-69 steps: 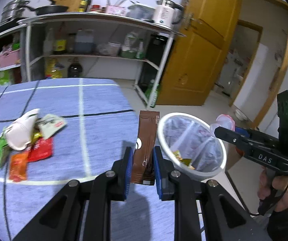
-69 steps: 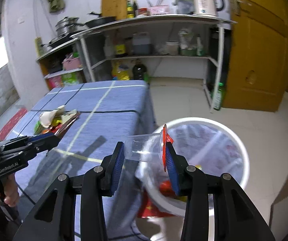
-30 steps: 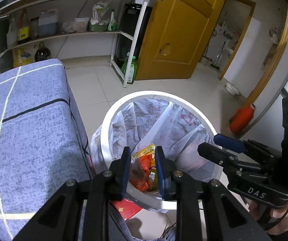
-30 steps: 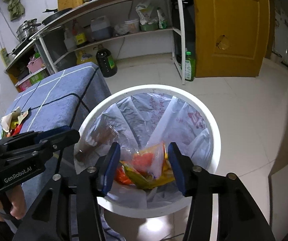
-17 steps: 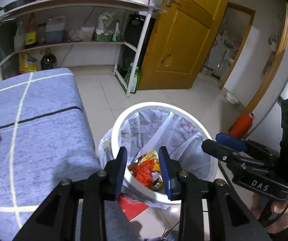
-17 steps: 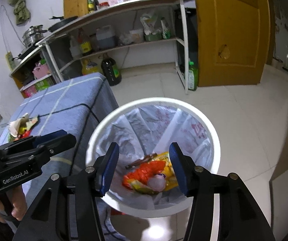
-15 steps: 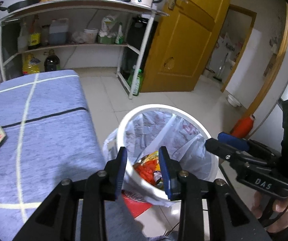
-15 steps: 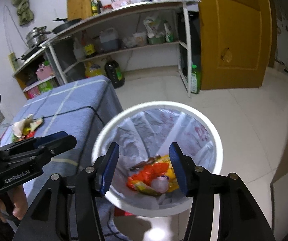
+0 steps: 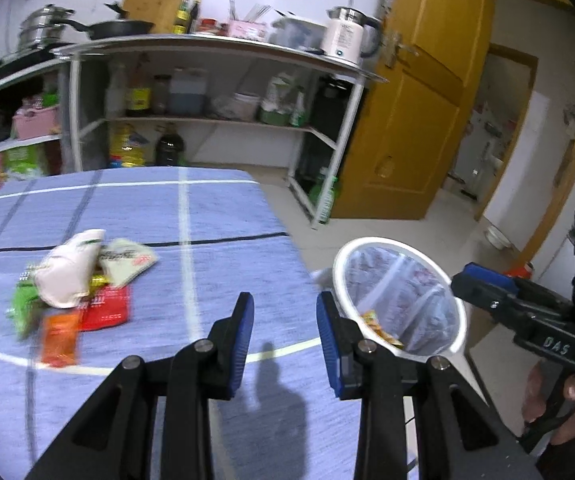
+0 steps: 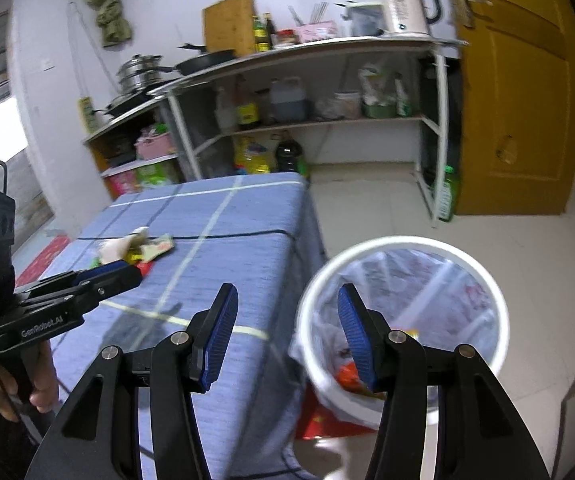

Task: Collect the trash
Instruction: 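Move both tools back toward the table, then grasp the green snack bag with the left tool while the right tool grasps the white cup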

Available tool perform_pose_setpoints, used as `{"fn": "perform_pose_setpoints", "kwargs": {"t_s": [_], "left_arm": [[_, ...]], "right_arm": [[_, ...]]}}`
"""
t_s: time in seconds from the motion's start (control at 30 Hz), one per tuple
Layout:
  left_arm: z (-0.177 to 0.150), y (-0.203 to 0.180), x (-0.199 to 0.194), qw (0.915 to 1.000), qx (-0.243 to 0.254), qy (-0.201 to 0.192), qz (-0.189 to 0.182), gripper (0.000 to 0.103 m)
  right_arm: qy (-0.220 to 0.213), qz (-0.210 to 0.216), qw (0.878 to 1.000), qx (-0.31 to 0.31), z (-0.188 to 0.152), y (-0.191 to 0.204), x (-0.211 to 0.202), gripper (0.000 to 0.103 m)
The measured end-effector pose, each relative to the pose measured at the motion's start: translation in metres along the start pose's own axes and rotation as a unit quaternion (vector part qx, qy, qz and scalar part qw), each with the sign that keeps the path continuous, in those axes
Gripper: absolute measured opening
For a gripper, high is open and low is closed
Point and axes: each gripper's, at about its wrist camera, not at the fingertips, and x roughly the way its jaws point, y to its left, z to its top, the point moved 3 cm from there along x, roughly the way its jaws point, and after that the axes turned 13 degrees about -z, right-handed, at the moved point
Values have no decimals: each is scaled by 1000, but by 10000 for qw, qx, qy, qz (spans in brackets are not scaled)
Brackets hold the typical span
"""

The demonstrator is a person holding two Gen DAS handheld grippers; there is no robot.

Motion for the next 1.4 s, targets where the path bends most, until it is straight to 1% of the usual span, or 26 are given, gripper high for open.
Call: {"fn": "perform_pose_setpoints", "kwargs": {"t_s": [0.2, 0.23, 0.33, 0.43, 0.63, 0.87, 0.93, 1.07, 1.1, 1.17, 1.4], "left_arm": [[-5, 41, -46, 9986, -139, -265, 435, 34], [-6, 48, -54, 9981, -179, -315, 505, 35], [-9, 70, -76, 9958, -307, -468, 720, 42], [-11, 92, -94, 9932, -437, -580, 913, 43], [-16, 129, -112, 9885, -690, -674, 1162, 43], [-22, 164, -117, 9835, -1060, -691, 1290, 43], [-23, 171, -117, 9825, -1131, -670, 1317, 43], [-22, 188, -111, 9808, -1243, -609, 1374, 43], [-21, 190, -109, 9812, -1251, -582, 1346, 44], [-20, 197, -105, 9813, -1265, -552, 1343, 48], [-17, 208, -115, 9789, -1412, -655, 1322, 49]], "right_arm": [[44, 381, 9990, -234, 6, 41, 0, 53], [54, 433, 9987, -250, 7, 46, -1, 53], [53, 588, 9978, -304, 13, 62, -1, 53], [55, 749, 9965, -355, 19, 79, -2, 53], [106, 1016, 9934, -520, 29, 114, -1, 53], [265, 1227, 9899, -662, 41, 155, 11, 53], [319, 1217, 9894, -724, 43, 167, 20, 53], [563, 1289, 9875, -712, 48, 188, 45, 53], [638, 1284, 9872, -693, 49, 194, 55, 53], [798, 1310, 9863, -614, 50, 202, 71, 53], [1379, 1442, 9794, -306, 55, 234, 137, 53]]}}
